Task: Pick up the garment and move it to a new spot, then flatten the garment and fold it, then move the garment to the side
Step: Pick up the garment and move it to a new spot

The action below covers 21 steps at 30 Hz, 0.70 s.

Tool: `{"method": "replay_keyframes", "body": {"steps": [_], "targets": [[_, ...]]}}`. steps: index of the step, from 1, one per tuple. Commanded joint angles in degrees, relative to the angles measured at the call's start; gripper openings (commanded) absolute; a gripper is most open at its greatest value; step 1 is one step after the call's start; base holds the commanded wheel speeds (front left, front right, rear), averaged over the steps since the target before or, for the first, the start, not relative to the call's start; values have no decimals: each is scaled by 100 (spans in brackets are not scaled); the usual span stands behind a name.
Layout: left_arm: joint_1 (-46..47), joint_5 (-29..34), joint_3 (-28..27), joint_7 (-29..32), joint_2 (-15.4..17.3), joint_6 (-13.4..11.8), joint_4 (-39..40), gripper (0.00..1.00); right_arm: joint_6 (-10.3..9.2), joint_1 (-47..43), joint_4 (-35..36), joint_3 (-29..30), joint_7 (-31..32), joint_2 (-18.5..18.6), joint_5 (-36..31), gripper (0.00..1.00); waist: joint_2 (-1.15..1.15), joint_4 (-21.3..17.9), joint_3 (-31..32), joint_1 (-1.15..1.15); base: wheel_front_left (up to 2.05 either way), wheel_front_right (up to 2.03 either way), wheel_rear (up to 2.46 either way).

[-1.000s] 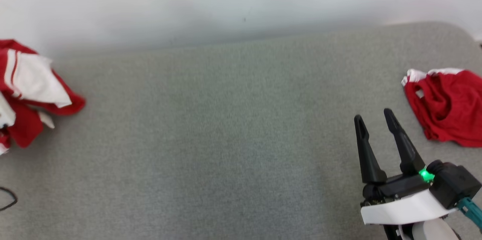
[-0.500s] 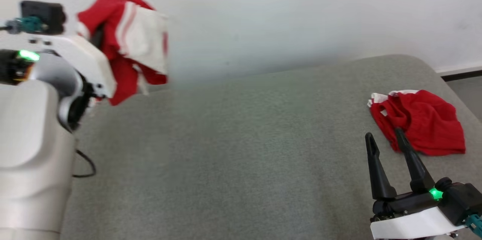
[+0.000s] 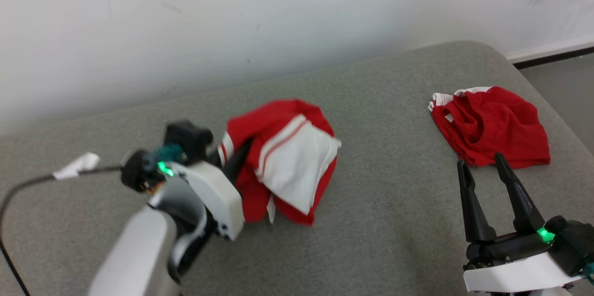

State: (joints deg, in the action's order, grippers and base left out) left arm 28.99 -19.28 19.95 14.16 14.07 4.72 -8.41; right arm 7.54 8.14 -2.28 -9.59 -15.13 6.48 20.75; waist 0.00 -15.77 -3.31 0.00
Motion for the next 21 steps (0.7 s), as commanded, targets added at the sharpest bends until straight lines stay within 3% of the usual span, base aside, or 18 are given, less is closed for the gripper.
{"method": "replay_keyframes", "body": {"steps": [1, 7, 8, 9, 10, 11, 12, 21], "targets": [[-198, 92, 117, -230, -84, -18, -165, 0, -11, 108, 29, 10, 1, 43, 21, 100, 0, -42, -149, 0, 0, 0, 0], [-440, 350, 588, -1019, -520, -12, -1430, 0, -11, 216, -52, -83, 1, 71, 20, 100, 0, -4, -360, 0, 0, 0, 0], [-416, 334, 637, -1138, -600, -9, -1646, 9, -11, 246, -61, -104, 1, 74, 24, 100, 0, 9, -385, 0, 0, 0, 0], [-385, 359, 688, -1240, -655, 0, -1857, 30, -11, 261, -72, -129, 1, 73, 23, 100, 0, 21, -401, 0, 0, 0, 0], [-321, 375, 717, -1355, -694, 11, -2040, 61, -11, 266, -82, -151, 1, 71, 19, 100, 0, 34, -414, 0, 0, 0, 0], [-321, 375, 717, -1355, -694, 11, -2040, 61, -11, 266, -82, -151, 1, 71, 19, 100, 0, 34, -414, 0, 0, 0, 0], [-252, 364, 729, -1460, -737, 5, -2199, 98, -11, 274, -94, -164, 1, 75, 19, 100, 0, 51, -421, 0, 0, 0, 0], [107, 236, 692, -2194, -867, 10, -2721, 100, -11, 196, -188, -152, 1, 99, 7, 100, 0, 355, -181, 0, 0, 0, 0]]}}
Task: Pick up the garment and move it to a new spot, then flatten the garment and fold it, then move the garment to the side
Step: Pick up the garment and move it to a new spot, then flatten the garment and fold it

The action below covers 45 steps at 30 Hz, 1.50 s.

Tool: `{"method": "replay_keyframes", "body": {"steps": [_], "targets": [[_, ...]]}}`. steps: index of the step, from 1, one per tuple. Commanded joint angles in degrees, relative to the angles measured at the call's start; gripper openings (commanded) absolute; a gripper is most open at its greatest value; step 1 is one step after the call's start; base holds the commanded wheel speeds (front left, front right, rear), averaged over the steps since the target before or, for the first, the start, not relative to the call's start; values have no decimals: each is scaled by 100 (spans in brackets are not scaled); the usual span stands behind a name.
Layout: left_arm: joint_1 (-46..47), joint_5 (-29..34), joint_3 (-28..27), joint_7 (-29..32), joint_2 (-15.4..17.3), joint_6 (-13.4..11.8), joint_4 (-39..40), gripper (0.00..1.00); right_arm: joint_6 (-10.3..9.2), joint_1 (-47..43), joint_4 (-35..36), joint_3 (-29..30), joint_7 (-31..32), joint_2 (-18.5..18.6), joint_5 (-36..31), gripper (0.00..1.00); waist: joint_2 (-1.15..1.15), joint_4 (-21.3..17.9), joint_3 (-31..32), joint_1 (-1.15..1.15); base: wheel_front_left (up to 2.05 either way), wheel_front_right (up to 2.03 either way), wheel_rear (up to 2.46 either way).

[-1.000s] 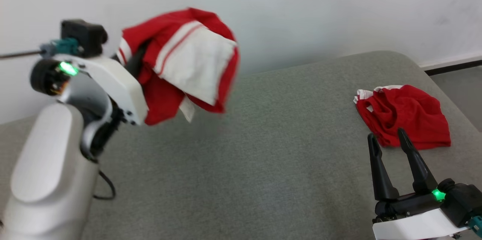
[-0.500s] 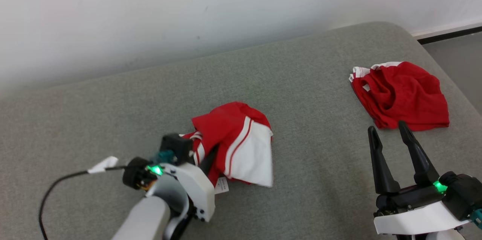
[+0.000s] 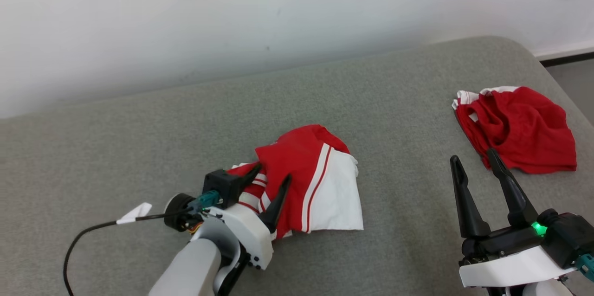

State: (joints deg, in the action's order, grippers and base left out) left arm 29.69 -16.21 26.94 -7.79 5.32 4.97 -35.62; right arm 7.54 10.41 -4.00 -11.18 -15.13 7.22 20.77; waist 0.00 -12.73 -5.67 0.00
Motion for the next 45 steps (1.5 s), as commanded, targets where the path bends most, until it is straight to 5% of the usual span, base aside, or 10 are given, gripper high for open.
{"method": "replay_keyframes", "body": {"steps": [1, 7, 16, 26, 45], "targets": [[-20, -119, -42, -75, 43, -26, 78, 100, -11, -92, -20, 30, 1, 23, -1, 100, 0, 126, 163, 0, 0, 0, 0], [-273, -181, -209, -121, 262, -168, 552, 100, -11, -229, -12, 126, 1, 34, -28, 100, 0, 338, 411, 0, 0, 0, 0], [-1148, -392, -906, -404, 797, -839, 1756, 100, -11, -431, 48, 189, 1, -35, -70, 100, 0, 542, 638, 0, 0, 0, 0], [-2429, -448, -1644, -732, 779, -1414, 2535, 100, -11, -657, 54, 270, 1, -8, -38, 100, 0, 569, 658, 0, 0, 0, 0], [-2896, 104, -2272, -736, 70, -1015, 3020, 100, -11, -593, -5, 157, 1, 58, -38, 100, 0, 461, 583, 0, 0, 0, 0]]}}
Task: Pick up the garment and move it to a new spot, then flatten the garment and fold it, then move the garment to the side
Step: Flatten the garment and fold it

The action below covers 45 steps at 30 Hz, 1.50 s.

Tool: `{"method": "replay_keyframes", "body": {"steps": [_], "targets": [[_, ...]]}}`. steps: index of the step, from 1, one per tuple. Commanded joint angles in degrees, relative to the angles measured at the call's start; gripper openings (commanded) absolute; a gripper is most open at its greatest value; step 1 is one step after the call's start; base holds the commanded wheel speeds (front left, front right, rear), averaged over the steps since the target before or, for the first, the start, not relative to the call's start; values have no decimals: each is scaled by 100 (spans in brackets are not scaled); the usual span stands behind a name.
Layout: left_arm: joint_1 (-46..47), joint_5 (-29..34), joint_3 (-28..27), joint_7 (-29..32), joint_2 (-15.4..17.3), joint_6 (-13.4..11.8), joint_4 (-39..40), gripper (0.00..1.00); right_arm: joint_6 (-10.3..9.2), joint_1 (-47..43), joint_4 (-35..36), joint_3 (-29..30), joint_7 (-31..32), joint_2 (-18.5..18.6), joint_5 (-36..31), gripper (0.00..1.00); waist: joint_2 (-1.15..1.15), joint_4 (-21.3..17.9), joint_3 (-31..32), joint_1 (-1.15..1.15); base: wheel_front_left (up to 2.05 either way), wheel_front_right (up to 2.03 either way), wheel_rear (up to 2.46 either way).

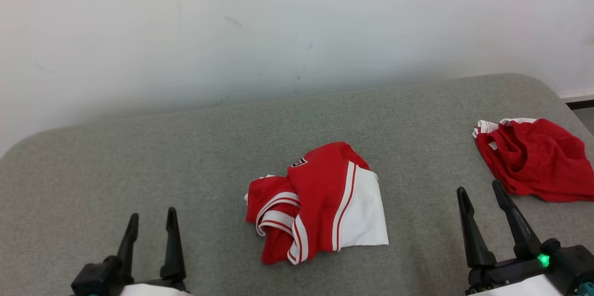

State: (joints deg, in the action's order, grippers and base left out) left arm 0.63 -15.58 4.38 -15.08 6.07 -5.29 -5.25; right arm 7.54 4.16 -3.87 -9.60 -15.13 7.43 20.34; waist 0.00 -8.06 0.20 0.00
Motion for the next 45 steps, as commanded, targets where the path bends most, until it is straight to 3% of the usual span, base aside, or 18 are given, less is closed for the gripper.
{"method": "replay_keyframes", "body": {"steps": [1, 17, 29, 36, 44, 45], "targets": [[8, 66, -29, -8, -22, 30, -28, 100, -11, 34, -14, -3, 1, 35, 10, 100, 0, -16, -9, 0, 0, 0, 0], [154, 223, 119, -9, -183, 435, -398, 100, -11, 67, -21, -78, 1, 49, 9, 100, 0, -99, -75, 0, 0, 0, 0], [319, -82, 1296, 586, -282, 953, -794, 100, -11, 161, -14, -56, 1, -2, 37, 100, 0, -333, -232, 0, 0, 0, 0], [619, -221, 1807, 976, -297, 1057, -1185, 100, -12, 299, 17, -42, 1, -64, 52, 100, 0, -518, -458, 0, 0, 0, 0], [1035, -432, 1959, 964, -303, 978, -1744, 100, -12, 373, 5, -48, 1, -117, 38, 100, 0, -691, -603, 0, 0, 0, 0], [1089, -485, 1974, 916, -303, 966, -1802, 90, -12, 375, -3, -42, 1, -119, 34, 100, 0, -700, -606, 0, 0, 0, 0]]}}
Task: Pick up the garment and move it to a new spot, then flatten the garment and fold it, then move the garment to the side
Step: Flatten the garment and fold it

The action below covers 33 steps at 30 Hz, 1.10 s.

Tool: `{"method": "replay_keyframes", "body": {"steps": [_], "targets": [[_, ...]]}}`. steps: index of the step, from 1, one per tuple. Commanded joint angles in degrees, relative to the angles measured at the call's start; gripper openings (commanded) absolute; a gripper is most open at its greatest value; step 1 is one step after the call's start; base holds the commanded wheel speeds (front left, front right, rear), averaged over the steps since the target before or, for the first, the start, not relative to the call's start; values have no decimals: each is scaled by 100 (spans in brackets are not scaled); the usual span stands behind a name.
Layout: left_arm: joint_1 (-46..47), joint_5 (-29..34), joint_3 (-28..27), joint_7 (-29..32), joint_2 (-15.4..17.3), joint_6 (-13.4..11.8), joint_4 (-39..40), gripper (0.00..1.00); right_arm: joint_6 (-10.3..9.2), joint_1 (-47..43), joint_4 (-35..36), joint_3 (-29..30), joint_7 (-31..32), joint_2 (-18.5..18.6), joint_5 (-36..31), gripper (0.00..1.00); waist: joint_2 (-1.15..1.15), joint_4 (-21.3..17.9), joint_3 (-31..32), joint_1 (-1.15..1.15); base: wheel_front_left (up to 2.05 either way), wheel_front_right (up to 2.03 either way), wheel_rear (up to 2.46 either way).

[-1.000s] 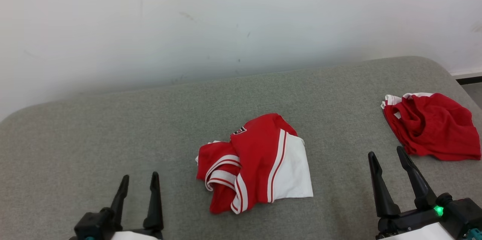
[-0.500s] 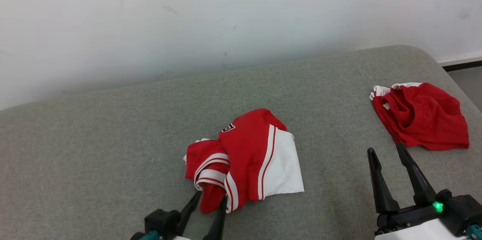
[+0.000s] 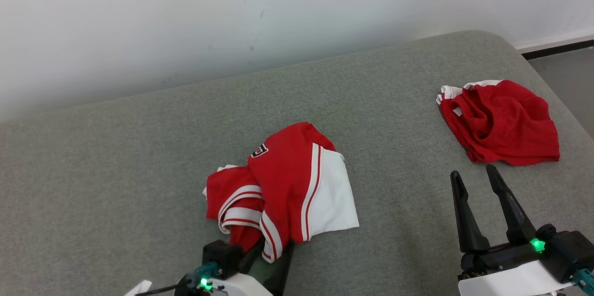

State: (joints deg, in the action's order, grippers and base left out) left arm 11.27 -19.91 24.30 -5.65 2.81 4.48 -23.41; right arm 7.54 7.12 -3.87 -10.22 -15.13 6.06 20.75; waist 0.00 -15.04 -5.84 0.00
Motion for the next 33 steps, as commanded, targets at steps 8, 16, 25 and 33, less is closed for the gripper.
{"method": "replay_keyframes", "body": {"steps": [8, 16, 25, 33], "targets": [[267, -278, 160, -298, 23, -57, -176, 0, -12, 49, 6, 99, 1, -2, -34, 100, 0, 119, 22, 0, 0, 0, 0], [324, -479, -8, -373, 160, -118, 451, 0, -12, -68, 25, 202, 1, 73, -66, 100, 0, 575, 165, 0, 0, 0, 0], [101, -633, -752, 163, 973, -578, 1543, 0, -12, -113, 29, 181, 1, 112, -49, 100, 0, 1001, 212, 0, 0, 0, 0], [-79, -1075, -1476, 531, 1467, -808, 1285, 0, -12, -23, 43, 147, 2, 184, -41, 100, 0, 1104, 72, 0, 0, 0, 0]]}}
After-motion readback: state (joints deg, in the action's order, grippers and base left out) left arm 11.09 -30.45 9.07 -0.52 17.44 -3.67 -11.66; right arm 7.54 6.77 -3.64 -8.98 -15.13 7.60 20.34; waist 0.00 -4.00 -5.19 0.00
